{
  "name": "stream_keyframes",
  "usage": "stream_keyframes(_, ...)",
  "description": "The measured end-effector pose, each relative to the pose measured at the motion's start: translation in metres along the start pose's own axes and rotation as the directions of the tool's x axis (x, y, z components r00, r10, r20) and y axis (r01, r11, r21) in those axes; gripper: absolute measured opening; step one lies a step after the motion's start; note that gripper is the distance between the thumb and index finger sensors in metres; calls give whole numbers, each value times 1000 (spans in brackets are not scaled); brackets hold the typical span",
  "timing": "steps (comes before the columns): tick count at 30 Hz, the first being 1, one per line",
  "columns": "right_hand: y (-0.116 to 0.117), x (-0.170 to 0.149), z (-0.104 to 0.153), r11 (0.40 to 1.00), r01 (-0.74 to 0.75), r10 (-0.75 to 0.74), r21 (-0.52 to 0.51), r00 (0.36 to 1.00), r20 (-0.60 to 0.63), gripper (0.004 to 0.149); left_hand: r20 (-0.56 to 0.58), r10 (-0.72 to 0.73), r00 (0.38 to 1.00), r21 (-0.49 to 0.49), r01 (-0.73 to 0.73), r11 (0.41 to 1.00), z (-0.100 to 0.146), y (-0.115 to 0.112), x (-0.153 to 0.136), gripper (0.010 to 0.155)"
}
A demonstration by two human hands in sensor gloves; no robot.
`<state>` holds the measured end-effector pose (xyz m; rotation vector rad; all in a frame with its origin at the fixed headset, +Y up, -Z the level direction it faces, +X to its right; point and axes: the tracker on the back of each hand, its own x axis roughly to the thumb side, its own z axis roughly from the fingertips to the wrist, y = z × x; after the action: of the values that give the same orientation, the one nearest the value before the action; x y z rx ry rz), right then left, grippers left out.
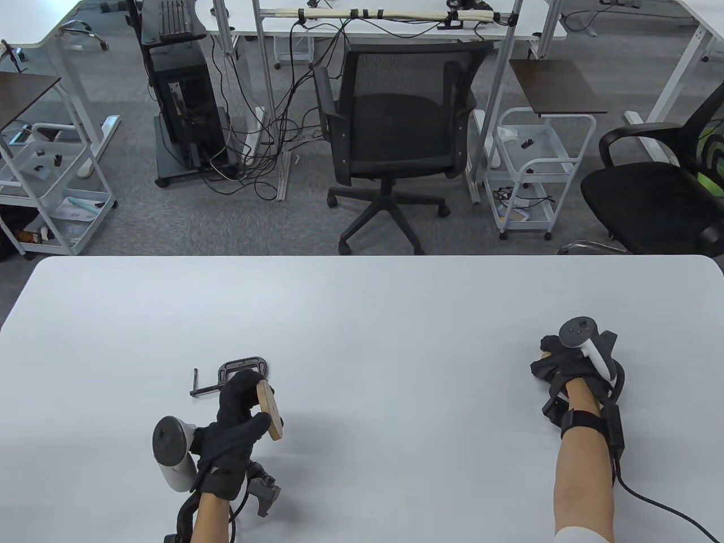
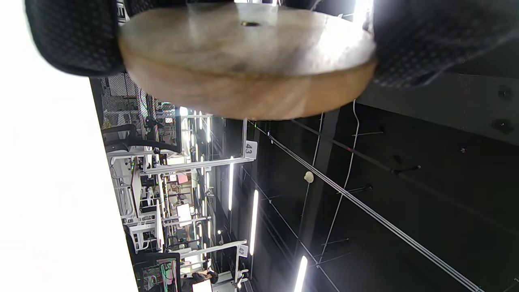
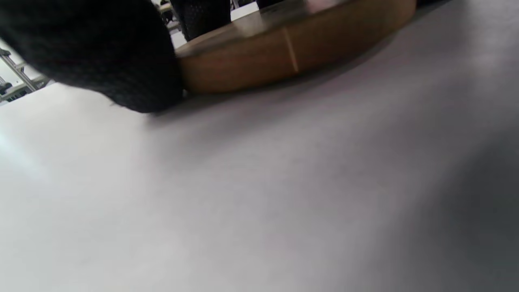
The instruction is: Screw the clamp shut
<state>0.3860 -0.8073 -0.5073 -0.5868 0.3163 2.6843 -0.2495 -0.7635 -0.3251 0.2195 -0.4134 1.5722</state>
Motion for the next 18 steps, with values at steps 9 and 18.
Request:
stream_keyframes(9, -12, 8, 33, 963, 257, -236, -87, 951, 199, 82, -13, -10, 1000, -10, 10, 1000, -1, -2, -3, 90)
stream_keyframes(18, -6, 40, 102, 875, 483, -450, 44, 774, 446, 82, -55, -7, 998, -64, 3, 998, -4, -15, -14, 90)
